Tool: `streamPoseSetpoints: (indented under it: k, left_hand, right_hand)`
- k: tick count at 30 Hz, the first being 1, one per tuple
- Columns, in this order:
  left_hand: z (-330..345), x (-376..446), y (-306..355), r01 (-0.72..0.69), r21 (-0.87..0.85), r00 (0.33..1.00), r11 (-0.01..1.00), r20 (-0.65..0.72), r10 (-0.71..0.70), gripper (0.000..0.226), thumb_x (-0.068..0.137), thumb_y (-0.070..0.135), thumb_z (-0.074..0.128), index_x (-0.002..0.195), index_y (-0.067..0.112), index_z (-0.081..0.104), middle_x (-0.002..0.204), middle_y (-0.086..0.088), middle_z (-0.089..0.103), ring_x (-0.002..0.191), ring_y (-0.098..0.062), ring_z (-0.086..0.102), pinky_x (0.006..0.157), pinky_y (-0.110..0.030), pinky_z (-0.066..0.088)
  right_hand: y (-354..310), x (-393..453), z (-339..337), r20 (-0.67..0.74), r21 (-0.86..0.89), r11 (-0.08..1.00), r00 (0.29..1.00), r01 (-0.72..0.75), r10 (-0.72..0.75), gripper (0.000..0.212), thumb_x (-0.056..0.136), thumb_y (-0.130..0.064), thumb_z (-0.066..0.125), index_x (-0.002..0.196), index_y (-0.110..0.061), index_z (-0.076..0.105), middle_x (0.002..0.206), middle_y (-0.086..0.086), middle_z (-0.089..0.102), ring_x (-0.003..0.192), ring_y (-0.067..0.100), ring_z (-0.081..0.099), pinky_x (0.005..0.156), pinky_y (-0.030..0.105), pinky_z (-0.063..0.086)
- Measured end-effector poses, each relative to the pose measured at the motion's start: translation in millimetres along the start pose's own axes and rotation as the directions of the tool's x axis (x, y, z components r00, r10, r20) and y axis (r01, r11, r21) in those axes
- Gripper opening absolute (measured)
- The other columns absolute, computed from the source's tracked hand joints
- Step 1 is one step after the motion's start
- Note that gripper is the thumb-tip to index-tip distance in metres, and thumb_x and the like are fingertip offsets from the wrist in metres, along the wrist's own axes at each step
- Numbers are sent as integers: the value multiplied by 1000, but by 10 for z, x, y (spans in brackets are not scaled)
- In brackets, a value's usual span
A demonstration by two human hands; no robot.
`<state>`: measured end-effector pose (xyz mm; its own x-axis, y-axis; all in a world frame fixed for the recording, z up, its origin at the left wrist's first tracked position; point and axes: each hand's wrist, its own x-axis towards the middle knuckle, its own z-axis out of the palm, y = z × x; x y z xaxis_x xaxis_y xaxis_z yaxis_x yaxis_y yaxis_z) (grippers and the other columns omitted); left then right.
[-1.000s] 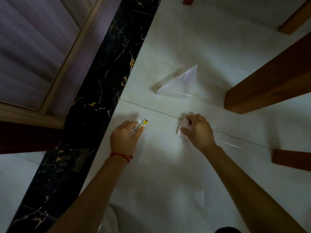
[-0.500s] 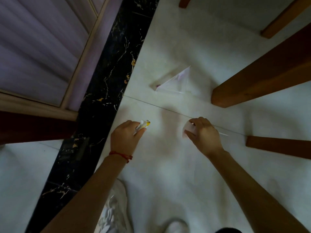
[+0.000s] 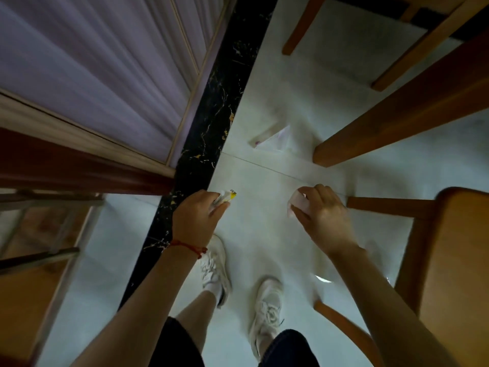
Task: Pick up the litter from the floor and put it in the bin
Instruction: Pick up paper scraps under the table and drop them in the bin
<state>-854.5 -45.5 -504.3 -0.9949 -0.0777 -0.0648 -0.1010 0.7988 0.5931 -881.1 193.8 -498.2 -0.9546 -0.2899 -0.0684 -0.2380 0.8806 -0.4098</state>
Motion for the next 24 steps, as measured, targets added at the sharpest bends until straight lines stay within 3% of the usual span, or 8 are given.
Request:
streamPoseSetpoints:
  k: [5, 10, 14, 18, 24]
  left_hand:
    - [-806, -368, 487, -29, 40, 999, 999, -18, 30, 21, 73, 18, 72, 65, 1, 63, 56, -13, 57, 49, -25, 53, 45, -29, 42]
    - [-1481, -860, 848, 11, 124, 998, 992, -70, -2, 17, 67, 8, 80, 65, 1, 64, 55, -13, 59, 48, -27, 56, 50, -22, 35]
    - [-1944, -1329, 1055, 98, 142, 982, 985, -175, -73, 15, 66, 7, 81, 70, 1, 68, 59, -14, 63, 51, -28, 59, 52, -23, 38]
    - [-2362, -1775, 1186, 83, 102, 968, 991, -243, -56, 15, 64, 4, 82, 70, 0, 69, 59, -13, 64, 50, -27, 60, 49, -29, 47]
    - [-2832, -2375, 1063, 92, 133, 951, 987, -307, -47, 16, 61, 5, 83, 67, 1, 68, 57, -12, 63, 47, -27, 58, 43, -30, 49]
  right_hand:
    - [-506, -242, -737, -44, 49, 996, 997, -68, 70, 32, 68, -6, 77, 95, 1, 61, 85, 21, 61, 77, 39, 58, 63, 38, 49]
    - [-968, -548, -1325, -65, 72, 997, 998, -22, 27, 32, 74, -11, 74, 101, 0, 60, 91, 19, 60, 83, 36, 56, 65, 40, 49]
    - [-1315, -814, -1740, -66, 56, 996, 996, 63, -60, 32, 73, -10, 75, 100, 1, 61, 90, 20, 60, 80, 36, 58, 62, 39, 50]
    - [-1661, -1055, -2058, -85, 9, 984, 980, 181, -179, 36, 63, -6, 82, 92, 1, 62, 81, 18, 61, 70, 36, 61, 51, 34, 50]
    - [-2182, -1399, -2234, -94, -27, 964, 959, 266, -267, 34, 63, -8, 82, 89, -1, 62, 78, 16, 61, 69, 35, 61, 54, 35, 51]
